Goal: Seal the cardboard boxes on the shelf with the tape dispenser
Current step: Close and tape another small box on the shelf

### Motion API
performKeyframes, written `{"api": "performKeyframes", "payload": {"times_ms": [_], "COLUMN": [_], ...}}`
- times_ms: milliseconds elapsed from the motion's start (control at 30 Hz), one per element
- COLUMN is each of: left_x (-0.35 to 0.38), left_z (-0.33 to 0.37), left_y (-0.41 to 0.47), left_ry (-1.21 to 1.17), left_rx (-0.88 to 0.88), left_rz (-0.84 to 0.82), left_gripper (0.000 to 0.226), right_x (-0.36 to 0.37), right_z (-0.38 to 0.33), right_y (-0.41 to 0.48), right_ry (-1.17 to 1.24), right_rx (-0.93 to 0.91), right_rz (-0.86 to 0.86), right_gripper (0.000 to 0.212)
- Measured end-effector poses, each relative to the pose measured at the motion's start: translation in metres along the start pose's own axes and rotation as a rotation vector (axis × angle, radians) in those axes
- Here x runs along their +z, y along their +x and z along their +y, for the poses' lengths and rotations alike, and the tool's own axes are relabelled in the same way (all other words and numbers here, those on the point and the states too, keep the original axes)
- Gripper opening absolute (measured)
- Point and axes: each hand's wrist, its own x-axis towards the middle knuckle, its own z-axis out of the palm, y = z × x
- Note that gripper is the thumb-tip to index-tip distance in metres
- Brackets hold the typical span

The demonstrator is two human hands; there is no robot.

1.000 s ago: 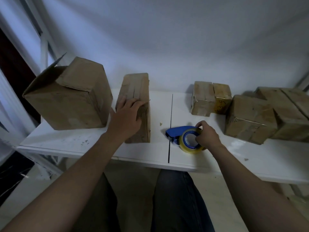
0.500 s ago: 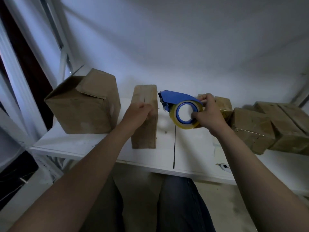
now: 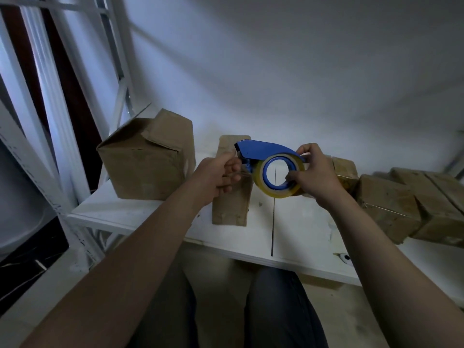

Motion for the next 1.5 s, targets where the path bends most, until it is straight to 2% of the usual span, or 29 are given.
{"api": "performKeyframes", "payload": {"times_ms": [167, 300, 467, 633, 800, 933, 1133, 1233, 1367, 1500], "left_x": [-0.01, -0.015, -0.012, -0.012, -0.017, -0.019, -0.01, -0.01, -0.016, -0.02], "left_z": [0.0, -0.001, -0.003, -0.003, -0.006, -0.008, -0.012, -0.015, -0.021, -0.025], "left_y": [0.002, 0.004, 0.008, 0.013, 0.019, 0.021, 0.025, 0.033, 0.042, 0.044], "left_ry": [-0.026, -0.021, 0.083, 0.061, 0.041, 0.136, 0.421, 0.442, 0.414, 0.505], "left_rx": [-0.007, 0.024, -0.048, -0.098, -0.101, 0.0, 0.318, 0.369, 0.39, 0.477], "left_rz": [-0.05, 0.008, 0.0, -0.077, -0.075, 0.023, 0.157, 0.219, 0.231, 0.272], "left_gripper": [0.032, 0.024, 0.033, 0.039, 0.027, 0.021, 0.032, 0.033, 0.024, 0.023], "right_x": [0.006, 0.008, 0.012, 0.016, 0.018, 0.021, 0.027, 0.029, 0.029, 0.029], "right_z": [-0.005, -0.005, -0.006, -0.008, -0.006, -0.004, -0.002, -0.002, -0.001, 0.001], "right_y": [0.0, 0.003, 0.007, 0.011, 0.016, 0.02, 0.025, 0.026, 0.027, 0.028], "right_ry": [0.016, 0.034, 0.054, 0.079, 0.069, 0.091, 0.107, 0.116, 0.11, 0.1], "right_rx": [0.003, 0.013, 0.021, 0.027, 0.034, 0.044, 0.041, 0.039, 0.025, 0.024], "right_rz": [-0.019, -0.012, -0.009, -0.014, -0.017, -0.008, -0.013, -0.023, -0.029, -0.039], "right_gripper": [0.053, 0.053, 0.053, 0.052, 0.051, 0.052, 0.051, 0.051, 0.051, 0.05]}}
